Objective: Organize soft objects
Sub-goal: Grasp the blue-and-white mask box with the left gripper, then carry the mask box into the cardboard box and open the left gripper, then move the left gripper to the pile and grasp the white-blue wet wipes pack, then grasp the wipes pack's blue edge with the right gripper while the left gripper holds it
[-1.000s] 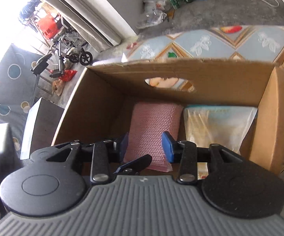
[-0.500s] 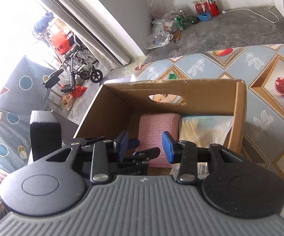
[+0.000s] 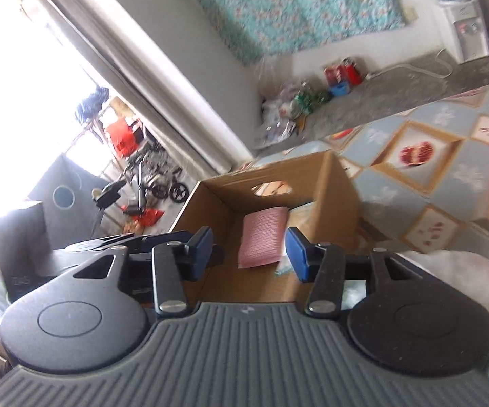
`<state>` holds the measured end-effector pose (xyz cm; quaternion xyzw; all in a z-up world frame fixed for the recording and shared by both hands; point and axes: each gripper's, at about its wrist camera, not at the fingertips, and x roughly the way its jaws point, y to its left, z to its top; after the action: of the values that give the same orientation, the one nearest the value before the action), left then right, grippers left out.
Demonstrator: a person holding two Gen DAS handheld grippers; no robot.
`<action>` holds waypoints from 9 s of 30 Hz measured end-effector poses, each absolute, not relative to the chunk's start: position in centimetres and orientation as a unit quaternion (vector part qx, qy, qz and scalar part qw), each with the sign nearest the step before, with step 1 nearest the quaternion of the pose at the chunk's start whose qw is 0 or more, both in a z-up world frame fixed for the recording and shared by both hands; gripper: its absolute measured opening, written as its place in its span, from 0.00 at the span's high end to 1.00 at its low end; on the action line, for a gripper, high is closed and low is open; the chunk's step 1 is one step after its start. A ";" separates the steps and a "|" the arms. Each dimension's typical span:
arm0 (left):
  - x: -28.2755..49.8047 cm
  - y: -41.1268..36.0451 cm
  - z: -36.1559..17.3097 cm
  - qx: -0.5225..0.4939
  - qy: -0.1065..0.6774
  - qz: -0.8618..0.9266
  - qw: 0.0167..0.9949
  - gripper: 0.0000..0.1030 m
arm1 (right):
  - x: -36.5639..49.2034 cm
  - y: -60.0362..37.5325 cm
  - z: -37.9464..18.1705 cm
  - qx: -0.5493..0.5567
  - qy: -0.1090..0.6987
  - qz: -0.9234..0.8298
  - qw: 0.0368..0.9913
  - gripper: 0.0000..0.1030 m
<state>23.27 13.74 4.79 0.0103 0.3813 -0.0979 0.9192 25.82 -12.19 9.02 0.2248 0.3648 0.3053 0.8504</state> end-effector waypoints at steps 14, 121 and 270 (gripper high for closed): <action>22.0 -4.6 2.9 0.014 0.419 -0.266 0.868 0.40 | 14.1 -31.9 5.4 0.255 0.322 0.131 0.902 0.51; 22.2 4.0 -3.6 -0.188 0.513 -0.190 0.815 0.67 | 20.5 -19.8 -1.5 0.324 0.417 0.202 0.825 0.66; 27.8 -15.8 -6.0 -0.245 0.478 -0.264 0.801 0.50 | 26.4 -38.2 -4.5 0.311 0.479 0.191 0.798 0.53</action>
<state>27.80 -15.76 -5.98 -0.2452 0.4784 -0.2638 0.8009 26.39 -38.21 -4.49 0.3112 0.4791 0.1906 0.7983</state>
